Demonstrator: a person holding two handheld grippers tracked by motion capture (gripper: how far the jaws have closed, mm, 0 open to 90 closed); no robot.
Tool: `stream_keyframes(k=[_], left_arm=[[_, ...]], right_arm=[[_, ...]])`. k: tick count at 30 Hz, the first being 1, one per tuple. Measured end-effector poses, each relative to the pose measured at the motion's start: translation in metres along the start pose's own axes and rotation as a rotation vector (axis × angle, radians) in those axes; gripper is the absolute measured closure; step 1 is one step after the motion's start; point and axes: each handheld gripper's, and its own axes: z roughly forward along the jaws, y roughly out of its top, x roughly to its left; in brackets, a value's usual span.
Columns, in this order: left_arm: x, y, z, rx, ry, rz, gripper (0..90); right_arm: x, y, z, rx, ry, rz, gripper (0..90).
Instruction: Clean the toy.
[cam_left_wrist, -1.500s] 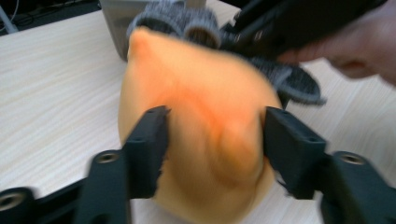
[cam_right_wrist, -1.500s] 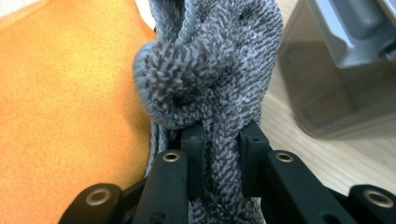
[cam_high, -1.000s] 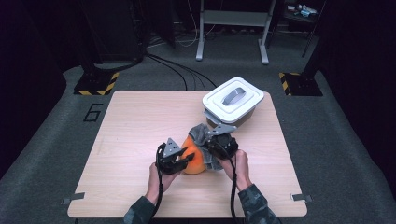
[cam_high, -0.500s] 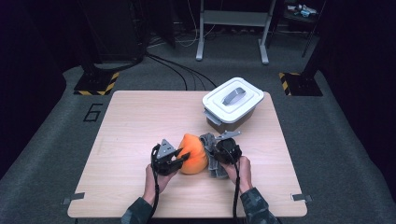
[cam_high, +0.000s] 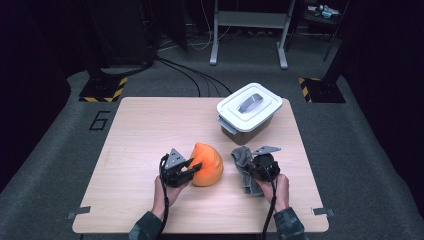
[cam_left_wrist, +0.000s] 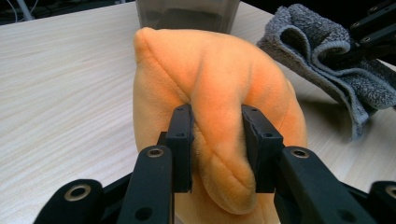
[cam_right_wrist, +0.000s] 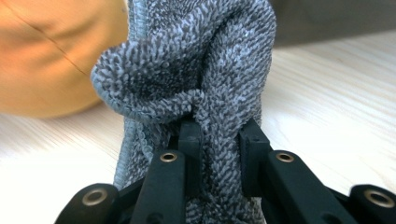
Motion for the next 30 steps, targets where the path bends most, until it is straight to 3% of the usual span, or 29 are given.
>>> stream_keyframes(k=[7,16,30], left_arm=[[-0.001,0.001,0.000,0.002,-0.003,-0.002,67.3],[0.000,0.001,0.001,-0.001,-0.004,-0.003,67.1],[0.000,0.002,0.001,0.005,-0.003,0.003,67.0]], right_arm=[[-0.020,-0.013,-0.007,0.013,-0.054,0.040,75.4],[-0.049,-0.028,-0.012,0.025,-0.091,0.114,75.0],[-0.089,-0.035,-0.017,0.059,-0.222,0.192,74.2]])
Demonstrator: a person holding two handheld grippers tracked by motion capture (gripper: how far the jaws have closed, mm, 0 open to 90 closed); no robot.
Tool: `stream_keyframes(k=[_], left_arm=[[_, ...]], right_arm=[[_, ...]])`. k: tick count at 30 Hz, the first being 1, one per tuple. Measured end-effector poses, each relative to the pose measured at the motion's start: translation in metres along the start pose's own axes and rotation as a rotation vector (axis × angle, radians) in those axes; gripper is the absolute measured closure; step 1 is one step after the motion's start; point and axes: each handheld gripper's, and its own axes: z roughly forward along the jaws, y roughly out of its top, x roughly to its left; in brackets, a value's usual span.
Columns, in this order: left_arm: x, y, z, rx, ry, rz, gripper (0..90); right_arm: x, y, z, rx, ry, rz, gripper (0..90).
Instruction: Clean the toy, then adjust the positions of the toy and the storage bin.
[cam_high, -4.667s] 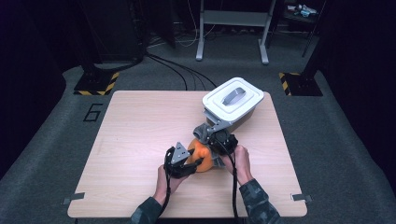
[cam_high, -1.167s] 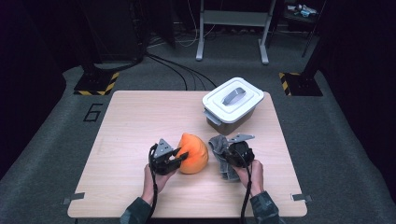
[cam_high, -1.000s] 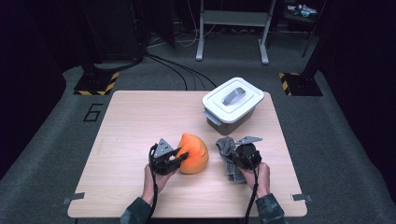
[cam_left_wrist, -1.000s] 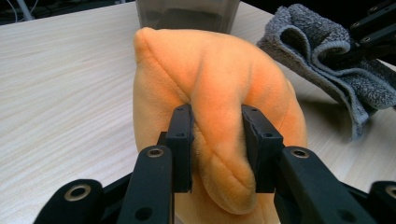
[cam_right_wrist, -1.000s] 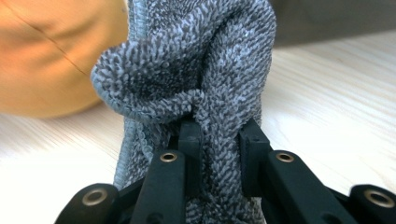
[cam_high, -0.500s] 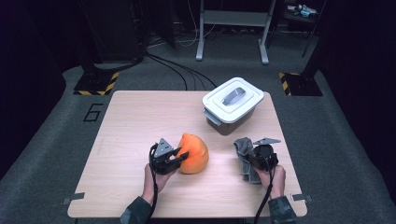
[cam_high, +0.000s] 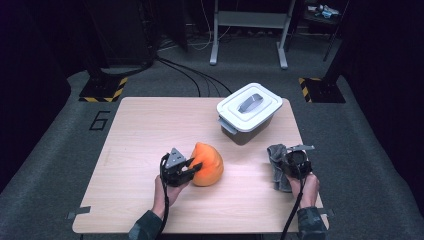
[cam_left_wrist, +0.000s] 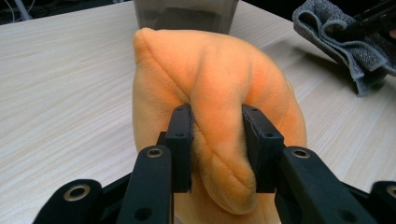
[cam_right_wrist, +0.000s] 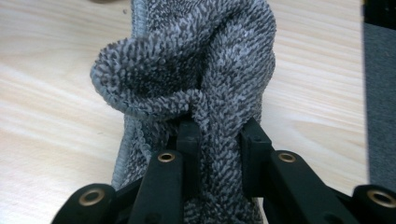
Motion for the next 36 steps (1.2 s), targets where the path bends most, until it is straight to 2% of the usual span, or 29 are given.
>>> stream_keyframes(k=[10,14,19,25,29,36], left_arm=[[-0.002,0.001,0.001,0.001,0.006,0.006,67.0],[-0.002,0.001,0.002,0.000,0.006,0.007,66.9],[-0.004,0.002,0.002,0.001,0.012,0.016,67.6],[-0.004,0.001,0.002,-0.002,0.008,0.014,68.4],[-0.004,0.002,0.002,-0.001,0.011,0.022,68.4],[-0.005,0.004,0.002,-0.008,0.009,0.028,69.0]], right_arm=[[-0.023,0.005,0.012,0.029,-0.066,0.032,71.7],[-0.029,0.005,0.023,0.024,-0.082,0.069,68.1],[-0.030,0.006,0.032,0.030,-0.076,0.093,39.6],[-0.031,0.000,0.014,-0.044,-0.035,0.101,17.7],[-0.031,-0.009,-0.003,-0.081,0.002,0.091,12.1],[-0.028,-0.028,-0.022,-0.122,0.030,0.072,2.9]])
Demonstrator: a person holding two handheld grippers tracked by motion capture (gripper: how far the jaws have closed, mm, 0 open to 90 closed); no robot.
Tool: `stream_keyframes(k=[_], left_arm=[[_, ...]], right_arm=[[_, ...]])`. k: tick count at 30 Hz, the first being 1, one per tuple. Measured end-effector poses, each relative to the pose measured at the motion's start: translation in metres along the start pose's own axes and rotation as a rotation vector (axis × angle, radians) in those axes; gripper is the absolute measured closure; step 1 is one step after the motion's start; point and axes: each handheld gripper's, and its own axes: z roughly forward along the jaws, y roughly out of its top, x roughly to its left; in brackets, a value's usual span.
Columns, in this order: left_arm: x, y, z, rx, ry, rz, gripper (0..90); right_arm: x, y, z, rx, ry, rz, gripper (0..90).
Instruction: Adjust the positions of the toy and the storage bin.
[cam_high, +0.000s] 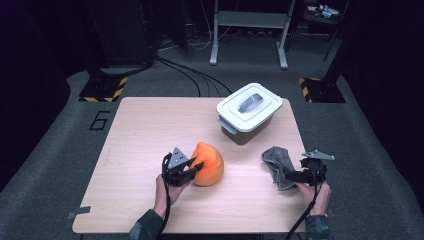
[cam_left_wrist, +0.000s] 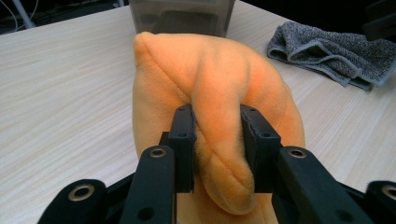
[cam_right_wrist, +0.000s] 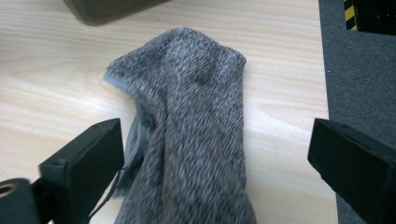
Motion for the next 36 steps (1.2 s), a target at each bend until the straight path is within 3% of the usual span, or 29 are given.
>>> stream_keyframes(k=[5,11,17,24,36], left_arm=[[0.000,0.001,-0.001,-0.007,-0.010,-0.009,69.2],[0.001,0.002,-0.001,-0.005,-0.017,-0.011,69.2],[-0.001,0.005,-0.001,-0.012,-0.017,-0.004,70.1],[-0.002,0.011,0.000,-0.027,-0.021,0.003,70.4],[-0.005,0.022,-0.004,-0.045,-0.042,0.008,71.8]], right_arm=[[-0.001,-0.019,-0.009,-0.018,0.019,0.004,0.0],[-0.009,-0.055,-0.013,-0.061,0.038,0.036,0.0],[-0.011,-0.073,-0.008,-0.011,0.043,0.017,0.0],[-0.007,-0.075,0.001,0.042,-0.003,-0.044,0.0],[-0.006,-0.077,0.001,0.026,-0.011,-0.036,0.0]])
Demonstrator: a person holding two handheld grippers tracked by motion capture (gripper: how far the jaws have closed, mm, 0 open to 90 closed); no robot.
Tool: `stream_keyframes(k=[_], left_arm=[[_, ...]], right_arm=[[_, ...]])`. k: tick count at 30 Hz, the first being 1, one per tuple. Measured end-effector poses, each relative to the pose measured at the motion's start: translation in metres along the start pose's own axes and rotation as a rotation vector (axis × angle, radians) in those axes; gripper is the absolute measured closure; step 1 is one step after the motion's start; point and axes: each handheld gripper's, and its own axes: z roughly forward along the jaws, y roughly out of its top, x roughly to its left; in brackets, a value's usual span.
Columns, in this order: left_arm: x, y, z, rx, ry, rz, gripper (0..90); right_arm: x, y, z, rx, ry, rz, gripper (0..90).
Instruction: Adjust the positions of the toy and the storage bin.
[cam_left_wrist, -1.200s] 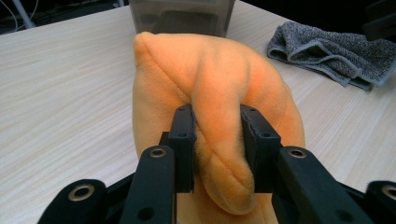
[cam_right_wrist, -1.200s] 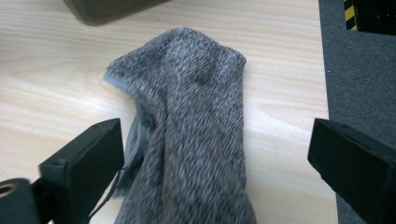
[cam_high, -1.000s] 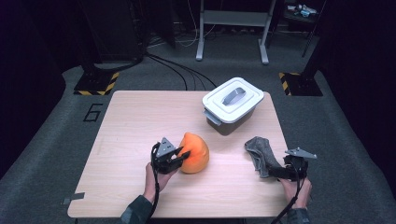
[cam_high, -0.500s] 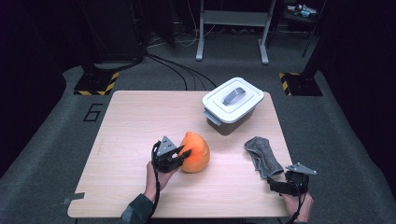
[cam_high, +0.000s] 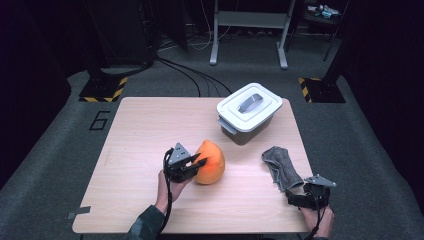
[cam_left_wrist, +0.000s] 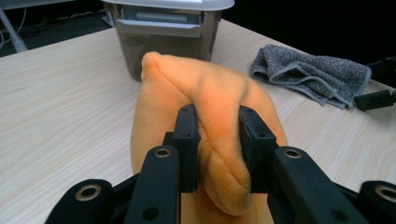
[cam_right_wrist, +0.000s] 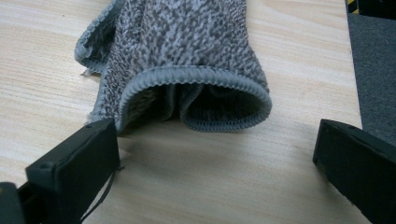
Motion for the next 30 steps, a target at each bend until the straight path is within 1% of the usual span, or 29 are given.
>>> stream_keyframes(k=[1,7,8,13,14,15,17,20,23,25,27,28,29,30], left_arm=[[0.000,0.001,-0.001,0.001,-0.004,0.003,71.9],[0.004,0.006,-0.010,-0.016,0.012,0.007,72.0],[0.004,0.006,-0.011,-0.018,0.015,0.002,72.0],[0.009,0.008,-0.018,-0.021,0.028,0.006,72.0],[0.009,0.008,-0.019,-0.025,0.032,0.001,72.0],[0.011,0.009,-0.021,-0.024,0.035,0.008,72.0],[0.012,0.009,-0.025,-0.032,0.044,0.002,71.9],[0.016,0.009,-0.031,-0.034,0.060,0.003,71.9],[0.021,0.009,-0.037,-0.043,0.069,-0.009,71.8],[0.025,0.008,-0.042,-0.041,0.078,-0.007,71.8],[0.027,0.008,-0.045,-0.052,0.091,-0.018,71.8],[0.030,0.008,-0.049,-0.042,0.093,-0.017,71.8],[0.031,0.007,-0.051,-0.040,0.096,-0.019,71.7],[0.032,0.007,-0.053,-0.044,0.108,-0.024,71.7]], right_arm=[[0.000,0.000,0.000,0.000,0.000,0.000,0.0],[0.000,0.000,0.000,0.000,-0.001,0.001,0.0],[0.000,0.000,0.000,0.000,-0.001,0.001,0.0],[0.000,0.000,0.000,0.001,0.000,-0.001,0.0],[0.000,0.000,0.000,0.001,0.000,-0.001,0.0],[0.000,0.000,0.000,0.000,0.000,0.000,0.0],[0.000,0.000,0.000,0.000,0.000,0.000,0.0],[0.001,-0.001,0.000,0.002,-0.001,0.004,0.0],[0.001,-0.001,0.000,0.002,-0.001,0.005,0.0],[0.001,0.000,0.000,0.002,0.000,0.004,0.0],[0.000,0.000,0.000,0.002,0.000,0.004,0.0],[0.000,0.000,0.000,0.002,0.001,0.003,0.0],[0.000,0.000,0.000,0.002,0.000,0.004,0.0],[0.000,0.000,0.000,0.002,0.001,0.003,0.0]])
